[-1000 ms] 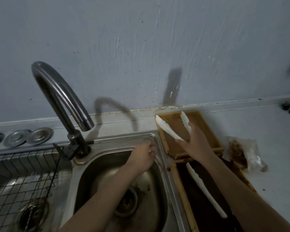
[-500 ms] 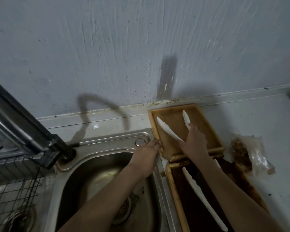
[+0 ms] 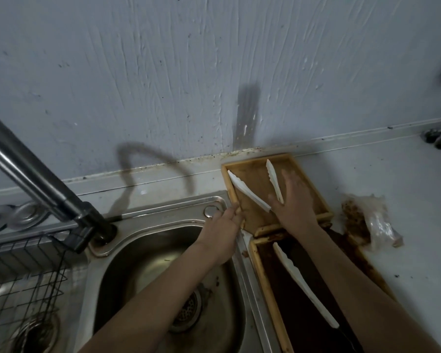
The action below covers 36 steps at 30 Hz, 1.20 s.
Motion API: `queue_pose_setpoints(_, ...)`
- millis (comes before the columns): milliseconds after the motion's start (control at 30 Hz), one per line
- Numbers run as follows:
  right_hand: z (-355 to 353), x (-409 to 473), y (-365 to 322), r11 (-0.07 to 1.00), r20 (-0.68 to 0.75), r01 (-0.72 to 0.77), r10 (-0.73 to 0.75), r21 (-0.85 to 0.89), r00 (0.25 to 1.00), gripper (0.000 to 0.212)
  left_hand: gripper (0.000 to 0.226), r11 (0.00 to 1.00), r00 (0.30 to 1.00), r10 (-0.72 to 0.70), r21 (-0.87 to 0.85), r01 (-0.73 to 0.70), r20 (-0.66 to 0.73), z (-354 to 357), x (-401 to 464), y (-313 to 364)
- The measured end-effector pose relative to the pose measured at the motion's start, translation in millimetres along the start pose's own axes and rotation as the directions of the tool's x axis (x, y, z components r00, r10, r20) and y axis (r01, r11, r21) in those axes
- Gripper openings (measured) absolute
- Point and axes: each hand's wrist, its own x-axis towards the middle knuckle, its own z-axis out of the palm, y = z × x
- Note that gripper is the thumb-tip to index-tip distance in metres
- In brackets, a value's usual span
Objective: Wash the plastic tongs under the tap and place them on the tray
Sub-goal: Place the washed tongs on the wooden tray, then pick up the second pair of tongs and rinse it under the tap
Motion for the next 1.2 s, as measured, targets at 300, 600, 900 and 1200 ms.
queue_pose_setpoints(300, -30.2, -118.1, 49.9, 0.939, -0.384, 0.291, -0.34, -0.182, 0.858, 0.018, 0.045, 0.959, 0.939, 0.26, -0.052, -0.278, -0.225, 32.7, -62.1, 33.6)
queue_pose_setpoints(600, -22.2, -187.6, 64.5, 0.941, -0.02, -0.118, 0.117, -0.317, 0.993, 0.028, 0.065, 0.957, 0.958, 0.285, -0.04, -0.287, -0.041, 36.6, -102.3, 60.5)
queue_pose_setpoints(900, -21.1, -186.1, 61.6, 0.938, 0.059, -0.252, 0.273, -0.238, 0.96, 0.024, 0.072, 0.971, 0.967, 0.228, -0.099, -0.217, 0.114, 31.1, -107.2, 63.1)
queue_pose_setpoints(1200, -41.9, -183.3, 43.3, 0.974, -0.083, -0.227, 0.224, -0.027, 0.971, 0.009, 0.073, 0.962, 0.957, 0.226, -0.197, -0.189, 0.185, 29.6, -106.7, 54.8)
